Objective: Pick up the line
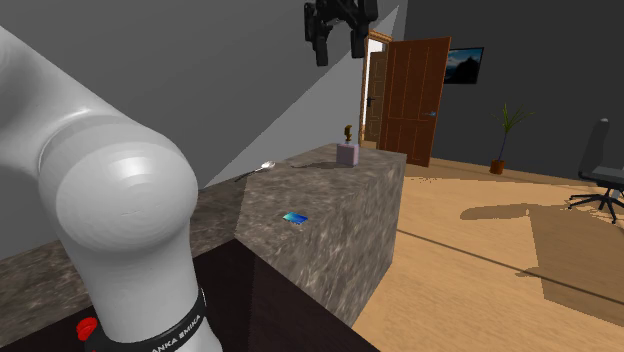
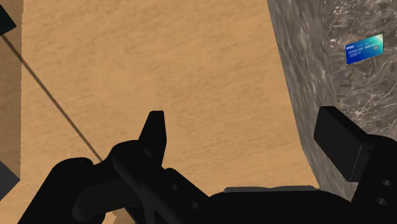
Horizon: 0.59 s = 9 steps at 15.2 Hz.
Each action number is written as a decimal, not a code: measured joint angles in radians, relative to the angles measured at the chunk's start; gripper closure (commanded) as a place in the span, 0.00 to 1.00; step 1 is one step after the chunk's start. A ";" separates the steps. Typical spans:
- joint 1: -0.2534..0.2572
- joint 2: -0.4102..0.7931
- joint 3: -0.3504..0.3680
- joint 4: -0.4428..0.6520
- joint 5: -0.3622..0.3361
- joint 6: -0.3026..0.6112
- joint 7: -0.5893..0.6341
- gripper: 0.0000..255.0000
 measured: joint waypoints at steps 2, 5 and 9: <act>0.000 -0.003 0.009 -0.014 0.007 0.009 0.018 0.00; -0.004 -0.008 0.048 -0.079 0.043 0.056 0.111 0.00; -0.006 -0.012 0.111 -0.185 0.102 0.143 0.254 0.00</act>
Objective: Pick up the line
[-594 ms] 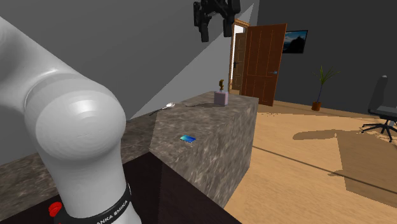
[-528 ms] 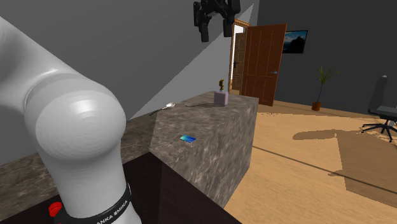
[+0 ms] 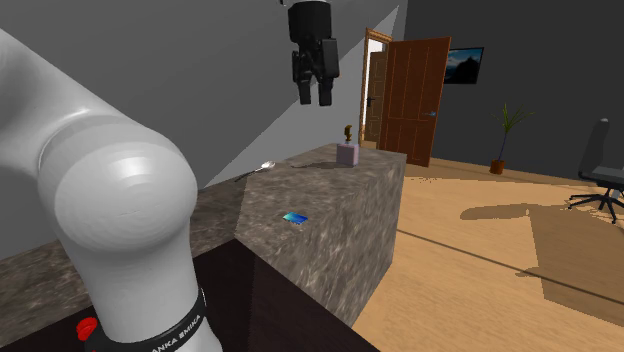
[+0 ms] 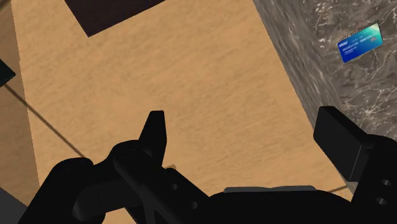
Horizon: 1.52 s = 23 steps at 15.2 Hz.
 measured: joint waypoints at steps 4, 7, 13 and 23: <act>0.005 0.007 0.071 -0.078 0.068 0.076 0.146 0.00; 0.006 0.081 0.132 -0.117 0.117 0.183 0.255 0.00; 0.009 0.216 0.250 -0.164 0.206 0.365 0.469 0.00; -0.039 0.609 0.446 -0.081 0.200 0.688 0.875 0.00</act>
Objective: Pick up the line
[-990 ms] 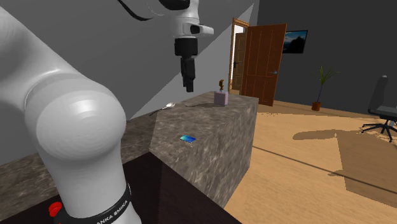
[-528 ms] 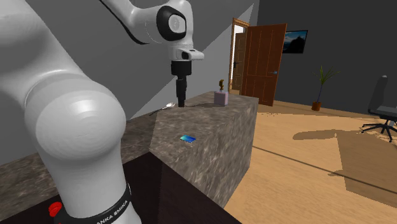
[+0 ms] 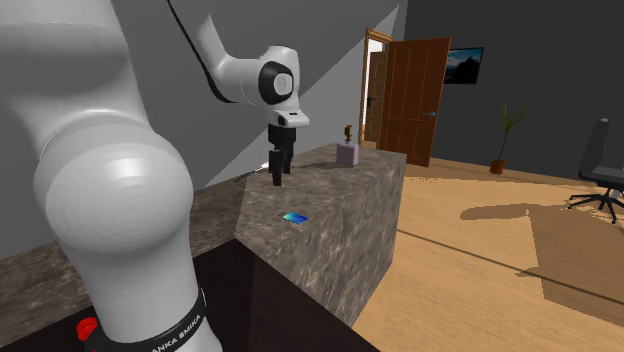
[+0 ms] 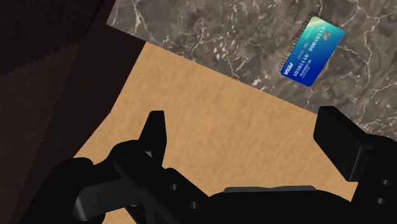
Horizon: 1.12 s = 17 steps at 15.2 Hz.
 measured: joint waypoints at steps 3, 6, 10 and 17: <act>-0.010 0.138 0.030 0.039 -0.073 0.095 0.151 0.00; 0.006 0.282 0.019 0.115 -0.180 0.156 0.316 0.00; 0.081 0.461 -0.048 0.219 -0.299 0.227 0.517 0.00; 0.228 0.726 -0.178 0.433 -0.374 0.304 0.738 0.00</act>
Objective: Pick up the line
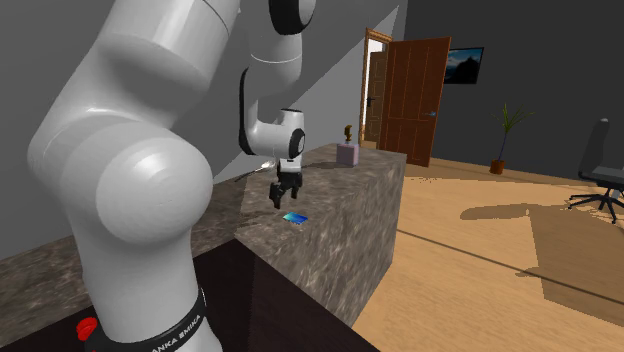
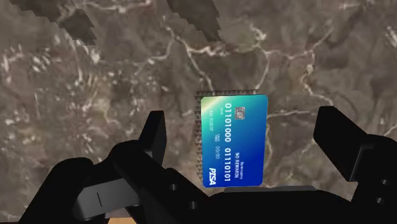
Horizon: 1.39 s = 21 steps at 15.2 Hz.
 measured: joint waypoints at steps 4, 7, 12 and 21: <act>0.026 0.066 -0.030 0.037 -0.016 0.032 0.019 0.00; 0.040 0.102 -0.046 0.048 -0.027 0.058 0.025 0.00; 0.045 0.110 -0.050 0.054 -0.030 0.062 0.027 1.00; 0.041 0.095 -0.044 0.046 -0.026 0.054 0.027 1.00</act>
